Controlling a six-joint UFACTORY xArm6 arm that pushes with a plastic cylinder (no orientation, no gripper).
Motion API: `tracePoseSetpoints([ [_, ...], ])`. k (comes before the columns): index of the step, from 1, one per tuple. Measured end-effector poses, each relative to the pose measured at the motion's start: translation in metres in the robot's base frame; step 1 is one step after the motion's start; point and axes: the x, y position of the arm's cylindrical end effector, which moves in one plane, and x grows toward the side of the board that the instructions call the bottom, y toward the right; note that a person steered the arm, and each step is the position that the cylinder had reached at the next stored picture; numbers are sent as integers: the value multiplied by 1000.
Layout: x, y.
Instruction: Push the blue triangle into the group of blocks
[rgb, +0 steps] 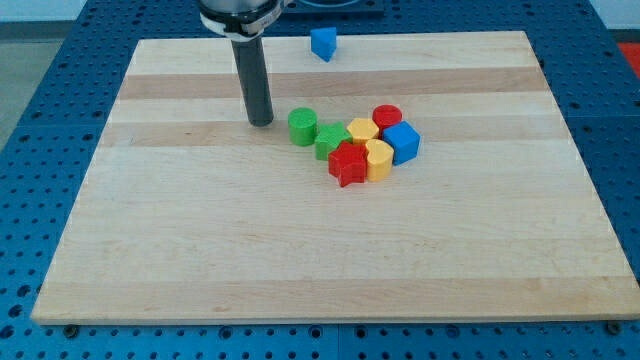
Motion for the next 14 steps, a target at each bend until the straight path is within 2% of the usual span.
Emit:
tracePoseSetpoints([
  [1, 19, 8],
  [3, 16, 48],
  [4, 16, 45],
  [5, -13, 16],
  [6, -60, -19],
  [7, -130, -48],
  [8, -180, -45],
  [11, -181, -13],
  [14, -181, 53],
])
